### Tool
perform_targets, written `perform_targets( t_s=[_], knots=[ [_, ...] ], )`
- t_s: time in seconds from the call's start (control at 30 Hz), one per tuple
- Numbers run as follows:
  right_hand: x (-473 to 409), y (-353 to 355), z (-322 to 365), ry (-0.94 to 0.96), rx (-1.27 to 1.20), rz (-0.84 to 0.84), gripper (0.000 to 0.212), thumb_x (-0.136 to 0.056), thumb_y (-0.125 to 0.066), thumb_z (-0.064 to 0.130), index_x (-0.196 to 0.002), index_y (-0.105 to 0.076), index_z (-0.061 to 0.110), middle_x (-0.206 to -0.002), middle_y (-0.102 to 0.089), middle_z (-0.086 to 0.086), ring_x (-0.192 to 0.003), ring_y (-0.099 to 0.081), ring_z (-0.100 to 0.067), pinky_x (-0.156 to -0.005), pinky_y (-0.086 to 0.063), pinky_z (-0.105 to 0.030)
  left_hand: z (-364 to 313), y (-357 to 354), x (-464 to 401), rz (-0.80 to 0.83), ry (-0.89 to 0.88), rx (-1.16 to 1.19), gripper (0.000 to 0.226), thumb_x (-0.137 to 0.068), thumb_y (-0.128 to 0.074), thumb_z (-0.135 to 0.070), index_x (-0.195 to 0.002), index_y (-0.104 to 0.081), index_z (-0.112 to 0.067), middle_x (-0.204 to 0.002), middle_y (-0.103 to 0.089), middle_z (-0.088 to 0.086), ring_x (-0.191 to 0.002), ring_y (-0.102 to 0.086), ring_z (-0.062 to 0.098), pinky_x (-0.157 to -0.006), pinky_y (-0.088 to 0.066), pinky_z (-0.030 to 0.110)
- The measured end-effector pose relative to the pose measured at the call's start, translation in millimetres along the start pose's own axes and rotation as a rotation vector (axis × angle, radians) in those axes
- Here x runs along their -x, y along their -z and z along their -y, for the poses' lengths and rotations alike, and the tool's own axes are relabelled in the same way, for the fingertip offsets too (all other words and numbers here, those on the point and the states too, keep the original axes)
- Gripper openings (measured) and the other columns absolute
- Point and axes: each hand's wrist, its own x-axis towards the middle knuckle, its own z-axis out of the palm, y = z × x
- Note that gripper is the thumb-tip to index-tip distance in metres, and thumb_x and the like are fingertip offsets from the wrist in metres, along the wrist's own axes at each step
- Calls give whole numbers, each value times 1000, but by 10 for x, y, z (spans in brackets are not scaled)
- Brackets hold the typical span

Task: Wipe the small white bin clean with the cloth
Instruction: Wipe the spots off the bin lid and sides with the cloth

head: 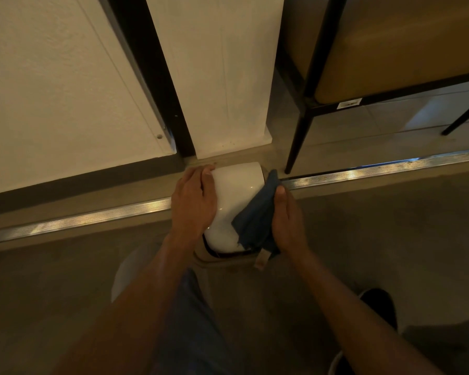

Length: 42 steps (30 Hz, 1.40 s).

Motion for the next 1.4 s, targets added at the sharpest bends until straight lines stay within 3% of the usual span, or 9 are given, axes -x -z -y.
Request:
perform_targets(
  t_s=[0.13,0.23,0.4,0.6,0.73,0.9,1.1,1.3,1.4],
  knots=[
    [-464,28,335,-208,-21,149,58,-98,-39,60,-136,-52,19,-133,-58,-6,-118,-57,-21,-107,-45,-43,-8,-8,1,-16,-11,-23,49,-104,-27,-38,-122,-64,-11,-120,-63,8,-109,-59,22,-100,-47,39],
    [-740,-36,567,-260,82,238,59,-100,-39,55,-140,-50,13,-138,-55,-9,-120,-55,-22,-109,-42,-39,-29,-8,6,-23,-8,-38,48,-104,-27,-36,-121,-64,-10,-120,-63,8,-108,-59,23,-98,-45,35],
    [-395,-26,491,16,7,198,46,-101,-45,47,-139,-49,21,-133,-57,4,-119,-55,-9,-98,-47,-21,-69,0,8,-17,48,-43,34,-108,-36,-23,-121,-64,-8,-119,-63,10,-109,-58,23,-95,-36,25],
    [247,29,-139,174,206,125,101,-75,-65,70,-154,-22,23,-152,-37,10,-137,-37,-1,-111,-35,-20,-51,-37,-12,-32,51,-48,35,-108,-34,-26,-117,-64,-10,-113,-64,9,-105,-59,24,-97,-43,35],
    [352,112,-269,176,271,104,99,-78,-68,56,-155,-15,25,-153,-32,10,-135,-30,5,-110,-29,-13,-24,-28,-16,-48,8,-56,37,-107,-34,-27,-116,-65,-9,-112,-65,9,-103,-60,25,-91,-38,27],
    [212,84,-148,255,231,96,85,-90,-56,60,-155,-21,18,-154,-39,0,-139,-40,-9,-112,-41,-37,8,-10,1,-19,-38,-73,42,-104,-31,-31,-122,-64,-11,-118,-64,9,-107,-58,21,-95,-34,22],
    [-176,-65,322,325,399,75,62,-102,-42,47,-152,-29,15,-148,-44,-9,-130,-48,-20,-104,-43,-30,-20,-4,-7,-18,-22,-94,36,-107,-34,-25,-121,-64,-8,-118,-63,11,-107,-58,25,-94,-33,22],
    [-648,-335,827,237,849,232,43,-102,-36,47,-127,-58,20,-118,-62,-10,-103,-60,-27,-84,-47,-34,-37,-15,-27,-30,-8,-65,43,-104,-31,-28,-112,-66,-3,-108,-63,15,-98,-59,26,-89,-45,36],
    [-598,-348,685,302,830,114,47,-100,-37,51,-124,-59,17,-116,-62,-7,-103,-60,-24,-83,-44,-30,-13,-23,-43,-35,23,-77,40,-106,-33,-26,-111,-66,-3,-107,-63,15,-98,-59,28,-88,-40,30]
  ],
)
